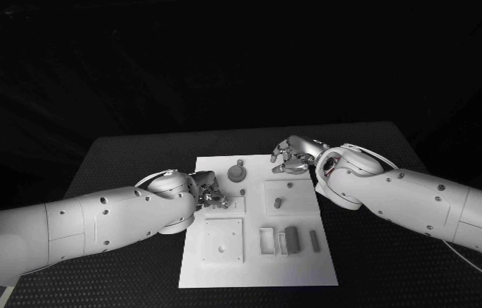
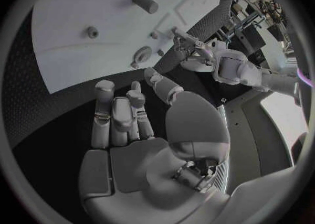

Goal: Assemble the parts on the task board

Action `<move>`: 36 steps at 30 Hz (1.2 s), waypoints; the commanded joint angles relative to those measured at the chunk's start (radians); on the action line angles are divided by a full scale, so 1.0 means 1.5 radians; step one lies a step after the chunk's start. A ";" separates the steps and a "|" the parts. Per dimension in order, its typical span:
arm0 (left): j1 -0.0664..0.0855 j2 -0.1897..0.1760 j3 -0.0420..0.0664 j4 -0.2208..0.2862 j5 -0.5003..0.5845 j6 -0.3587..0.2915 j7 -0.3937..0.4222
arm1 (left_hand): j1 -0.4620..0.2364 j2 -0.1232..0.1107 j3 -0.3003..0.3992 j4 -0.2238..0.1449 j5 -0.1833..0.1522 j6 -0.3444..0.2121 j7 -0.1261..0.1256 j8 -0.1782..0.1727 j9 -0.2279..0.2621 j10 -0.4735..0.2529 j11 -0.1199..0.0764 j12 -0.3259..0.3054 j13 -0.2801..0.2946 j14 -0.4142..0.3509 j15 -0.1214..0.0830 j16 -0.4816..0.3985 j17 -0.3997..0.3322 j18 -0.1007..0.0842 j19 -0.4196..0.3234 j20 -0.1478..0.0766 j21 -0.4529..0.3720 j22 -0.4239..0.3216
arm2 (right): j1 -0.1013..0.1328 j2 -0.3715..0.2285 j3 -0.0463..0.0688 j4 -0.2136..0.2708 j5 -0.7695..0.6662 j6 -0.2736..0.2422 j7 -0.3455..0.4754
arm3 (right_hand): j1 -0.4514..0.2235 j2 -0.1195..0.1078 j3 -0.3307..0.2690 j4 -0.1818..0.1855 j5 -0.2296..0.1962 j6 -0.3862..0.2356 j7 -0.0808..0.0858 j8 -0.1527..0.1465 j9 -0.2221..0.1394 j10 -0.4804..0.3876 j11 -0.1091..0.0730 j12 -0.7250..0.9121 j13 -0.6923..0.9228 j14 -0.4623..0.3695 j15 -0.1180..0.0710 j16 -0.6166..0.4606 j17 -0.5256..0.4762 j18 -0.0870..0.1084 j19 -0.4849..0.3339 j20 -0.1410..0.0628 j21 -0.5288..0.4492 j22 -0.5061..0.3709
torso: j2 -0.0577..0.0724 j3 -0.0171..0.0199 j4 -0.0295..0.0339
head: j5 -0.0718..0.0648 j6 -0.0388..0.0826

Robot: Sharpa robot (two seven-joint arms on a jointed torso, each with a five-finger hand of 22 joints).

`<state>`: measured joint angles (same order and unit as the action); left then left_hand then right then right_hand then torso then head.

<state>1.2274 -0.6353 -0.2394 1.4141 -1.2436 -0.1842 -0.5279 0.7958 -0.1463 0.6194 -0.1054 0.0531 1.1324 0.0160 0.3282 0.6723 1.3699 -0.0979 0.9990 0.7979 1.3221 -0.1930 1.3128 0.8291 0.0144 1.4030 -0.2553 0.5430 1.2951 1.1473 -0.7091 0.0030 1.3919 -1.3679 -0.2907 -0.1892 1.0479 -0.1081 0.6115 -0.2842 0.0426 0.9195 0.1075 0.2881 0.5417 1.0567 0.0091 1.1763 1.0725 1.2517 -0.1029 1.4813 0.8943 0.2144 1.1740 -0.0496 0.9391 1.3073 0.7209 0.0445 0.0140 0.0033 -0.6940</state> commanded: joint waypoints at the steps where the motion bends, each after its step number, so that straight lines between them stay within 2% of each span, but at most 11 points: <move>1: -0.001 0.002 0.000 0.001 -0.008 0.010 -0.003 | -0.003 -0.008 0.000 0.008 -0.003 -0.002 0.002 -0.003 0.002 -0.003 0.002 0.003 -0.001 -0.001 -0.005 0.004 -0.001 0.006 0.004 0.002 -0.003 0.001 | 0.000 0.001 0.000 0.000 0.000 0.006 0.004 | -0.005 -0.003 0.002 0.000 0.004 0.012 0.008 -0.003 -0.001 -0.005 -0.001 0.005 -0.001 -0.004 0.001 -0.005 -0.001 0.032 0.003 -0.001 -0.004 0.006 | 0.000 0.0003 0.0002 | 0.000 0.000; 9: -0.002 0.002 0.000 0.001 -0.007 0.008 -0.001 | -0.005 -0.009 0.001 0.015 -0.003 -0.002 0.002 -0.004 0.003 -0.004 0.002 0.004 -0.002 -0.001 -0.005 0.005 -0.003 0.006 0.005 0.002 -0.003 0.002 | 0.000 0.000 0.000 0.000 0.000 0.006 0.004 | -0.005 -0.003 0.002 0.000 0.004 0.012 0.008 -0.003 -0.001 -0.005 -0.001 0.005 -0.001 -0.004 0.001 -0.005 -0.001 0.032 0.003 -0.001 -0.004 0.006 | 0.000 0.0003 0.0000 | 0.000 0.002; 13: -0.002 0.002 0.000 0.002 -0.006 0.008 0.001 | -0.001 -0.002 0.003 0.015 -0.003 -0.001 0.002 -0.003 0.004 -0.003 0.002 0.005 -0.003 -0.001 -0.005 0.007 -0.003 0.007 0.006 0.001 -0.003 0.003 | 0.000 0.000 0.000 0.000 0.000 0.006 0.004 | -0.005 -0.003 0.002 0.000 0.004 0.013 0.008 -0.003 -0.001 -0.005 -0.001 0.005 -0.002 -0.004 0.001 -0.005 -0.001 0.032 0.003 -0.001 -0.004 0.006 | 0.000 0.0004 -0.0002 | 0.000 0.001; 18: -0.002 0.002 0.000 0.002 -0.003 0.007 0.003 | 0.015 0.021 0.004 0.003 -0.003 0.000 0.001 -0.002 0.006 -0.003 0.001 0.007 -0.005 -0.002 -0.005 0.011 -0.005 0.006 0.006 0.002 -0.002 0.005 | 0.000 0.000 0.000 0.000 0.000 0.006 0.004 | -0.005 -0.003 0.002 0.000 0.004 0.013 0.008 -0.003 -0.001 -0.005 -0.001 0.005 -0.002 -0.004 0.001 -0.005 -0.001 0.032 0.003 -0.001 -0.004 0.006 | 0.000 0.0002 0.0000 | 0.000 0.001; 22: -0.003 0.002 0.000 0.002 0.002 0.003 0.005 | 0.025 0.054 0.004 -0.011 -0.002 0.001 0.001 -0.003 0.008 -0.002 0.001 0.009 -0.008 -0.002 -0.005 0.014 -0.007 0.005 0.005 0.004 -0.002 0.008 | -0.001 0.000 0.000 0.000 0.000 0.006 0.004 | -0.005 -0.003 0.002 0.000 0.004 0.013 0.008 -0.003 -0.001 -0.005 -0.001 0.005 -0.002 -0.004 0.001 -0.005 -0.001 0.032 0.003 -0.001 -0.004 0.006 | 0.000 0.0002 0.0001 | 0.000 0.001; 26: -0.003 0.002 0.000 0.001 0.005 0.003 0.008 | 0.031 0.092 0.004 -0.029 -0.001 0.018 -0.003 0.004 0.011 -0.005 -0.002 0.012 -0.009 -0.005 -0.008 0.016 -0.011 0.004 0.002 0.006 -0.002 0.012 | -0.001 0.000 0.000 0.000 0.000 0.007 0.004 | -0.005 -0.003 0.002 0.000 0.004 0.013 0.008 -0.003 -0.001 -0.005 -0.001 0.005 -0.002 -0.004 0.001 -0.005 -0.001 0.032 0.003 -0.001 -0.004 0.006 | 0.000 0.0001 0.0001 | 0.000 0.002; 30: -0.003 0.002 0.000 0.001 0.013 0.001 0.010 | 0.027 0.112 0.004 -0.040 -0.001 0.020 -0.003 0.002 0.011 -0.007 -0.003 0.014 -0.010 -0.006 -0.008 0.019 -0.015 0.004 0.001 0.007 -0.003 0.014 | -0.001 0.000 0.000 0.000 0.000 0.008 0.003 | -0.005 -0.003 0.002 0.000 0.004 0.013 0.008 -0.003 -0.001 -0.005 -0.001 0.006 -0.003 -0.004 0.001 -0.005 -0.001 0.032 0.003 -0.001 -0.004 0.006 | 0.000 0.0000 0.0004 | -0.001 0.002; 36: -0.003 0.002 0.000 0.001 0.020 -0.004 0.012 | 0.019 0.126 0.006 -0.043 -0.001 0.022 -0.004 0.000 0.010 -0.007 -0.003 0.015 -0.012 -0.007 -0.008 0.021 -0.018 0.003 0.001 0.008 -0.004 0.015 | -0.001 0.000 0.000 0.000 0.000 0.008 0.003 | -0.005 -0.002 0.002 0.000 0.004 0.013 0.008 -0.003 -0.001 -0.005 -0.001 0.006 -0.003 -0.004 0.001 -0.005 -0.001 0.032 0.003 -0.001 -0.004 0.006 | 0.000 0.0004 0.0000 | 0.000 0.002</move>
<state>1.2252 -0.6345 -0.2391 1.4138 -1.2313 -0.1854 -0.5240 0.7936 0.0021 0.6283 -0.1624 0.0492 1.1478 0.0016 0.3287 0.6881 1.3652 -0.1021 1.0174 0.7812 1.3162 -0.1986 1.3398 0.8031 0.0145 1.4064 -0.2518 0.5430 1.3080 1.1467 -0.7096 0.0030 1.3918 -1.3666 -0.2894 -0.1892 1.0479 -0.1081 0.6115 -0.2842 0.0426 0.9195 0.1075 0.2881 0.5417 1.0545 0.0068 1.1802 1.0697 1.2520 -0.1025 1.4773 0.8936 0.2145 1.1720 -0.0476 0.9391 1.3073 0.7203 0.0447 0.0144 0.0024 -0.6914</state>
